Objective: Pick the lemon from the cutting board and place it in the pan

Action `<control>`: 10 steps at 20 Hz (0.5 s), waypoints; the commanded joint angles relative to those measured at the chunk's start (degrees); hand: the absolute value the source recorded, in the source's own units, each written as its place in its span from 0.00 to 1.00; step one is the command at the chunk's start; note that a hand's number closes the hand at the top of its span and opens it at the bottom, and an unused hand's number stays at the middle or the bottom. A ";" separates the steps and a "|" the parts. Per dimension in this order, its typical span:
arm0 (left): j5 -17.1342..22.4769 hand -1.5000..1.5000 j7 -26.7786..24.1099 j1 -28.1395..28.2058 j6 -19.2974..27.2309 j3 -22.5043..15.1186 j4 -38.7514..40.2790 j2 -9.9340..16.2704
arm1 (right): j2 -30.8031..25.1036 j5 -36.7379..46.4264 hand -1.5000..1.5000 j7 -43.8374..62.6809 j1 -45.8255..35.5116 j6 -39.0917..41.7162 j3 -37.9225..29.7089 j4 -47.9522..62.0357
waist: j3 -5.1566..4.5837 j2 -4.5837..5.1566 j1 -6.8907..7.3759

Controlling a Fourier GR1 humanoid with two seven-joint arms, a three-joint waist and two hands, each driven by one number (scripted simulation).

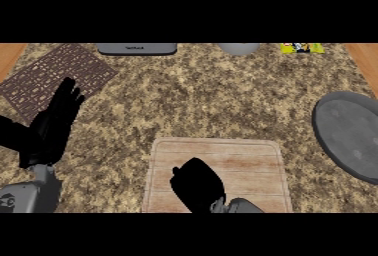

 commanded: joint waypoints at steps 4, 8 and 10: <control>-0.18 0.50 -1.82 0.87 -0.57 0.53 1.50 -0.81 | -3.63 2.60 1.00 -0.47 6.95 -3.75 -1.83 -9.28 | 0.07 0.28 -0.30; -0.44 0.50 -2.81 3.80 -0.30 1.99 0.13 0.49 | -18.34 -2.08 1.00 -1.77 20.04 -5.03 -9.74 -25.02 | 0.10 -0.43 -3.06; -1.15 0.50 -2.81 4.35 0.92 -0.01 0.11 -2.17 | -22.71 -4.04 1.00 -3.14 24.04 -7.48 -15.38 -29.29 | 0.11 -0.24 -3.07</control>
